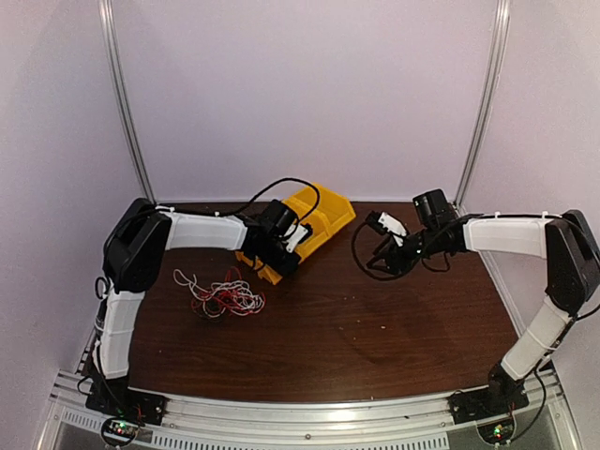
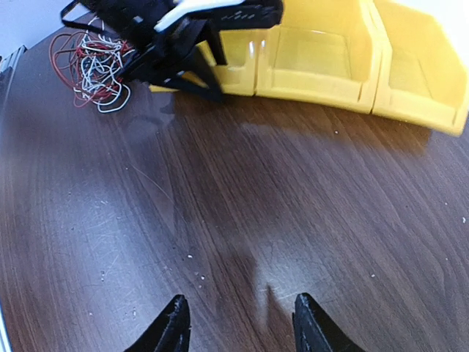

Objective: Untangle the cables

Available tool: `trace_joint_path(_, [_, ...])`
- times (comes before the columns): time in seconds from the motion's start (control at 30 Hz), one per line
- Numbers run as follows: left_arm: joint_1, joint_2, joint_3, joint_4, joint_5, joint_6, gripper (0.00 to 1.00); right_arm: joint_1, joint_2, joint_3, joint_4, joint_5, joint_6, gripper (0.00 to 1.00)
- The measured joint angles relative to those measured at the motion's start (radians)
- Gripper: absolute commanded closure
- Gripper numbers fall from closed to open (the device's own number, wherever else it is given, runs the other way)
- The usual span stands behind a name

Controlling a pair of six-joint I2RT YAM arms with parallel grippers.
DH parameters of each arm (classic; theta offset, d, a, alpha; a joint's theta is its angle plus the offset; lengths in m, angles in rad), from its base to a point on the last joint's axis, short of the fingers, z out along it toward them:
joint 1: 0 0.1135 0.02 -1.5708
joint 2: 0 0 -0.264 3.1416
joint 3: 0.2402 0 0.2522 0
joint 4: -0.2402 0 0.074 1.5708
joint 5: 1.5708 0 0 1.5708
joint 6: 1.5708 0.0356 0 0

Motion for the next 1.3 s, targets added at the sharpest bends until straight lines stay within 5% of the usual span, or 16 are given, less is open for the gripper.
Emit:
trace_joint_path(0.17, [-0.108,-0.056,-0.106,0.061,0.044,0.24,0.88,-0.056,0.0,0.013,-0.019,0.0,-0.001,0.51])
trace_joint_path(0.33, [-0.147,-0.1,-0.187,0.108,0.103,0.43,0.58,-0.11,-0.015,0.023,-0.028,0.0,-0.008,0.5])
trace_joint_path(0.8, [-0.122,-0.158,-0.172,0.167,0.012,0.569,0.43,-0.116,-0.029,0.033,-0.049,-0.023,-0.017,0.5])
trace_joint_path(0.93, [-0.133,-0.311,-0.235,0.159,-0.055,0.512,0.34,-0.116,-0.032,0.033,-0.05,-0.037,-0.017,0.5])
trace_joint_path(1.07, [-0.141,-0.439,-0.237,0.07,-0.187,0.285,0.36,-0.116,-0.034,0.033,-0.055,-0.049,-0.02,0.5])
trace_joint_path(1.3, [-0.138,-0.462,-0.29,-0.194,-0.28,-0.051,0.33,-0.116,-0.047,0.032,-0.056,-0.068,-0.039,0.49])
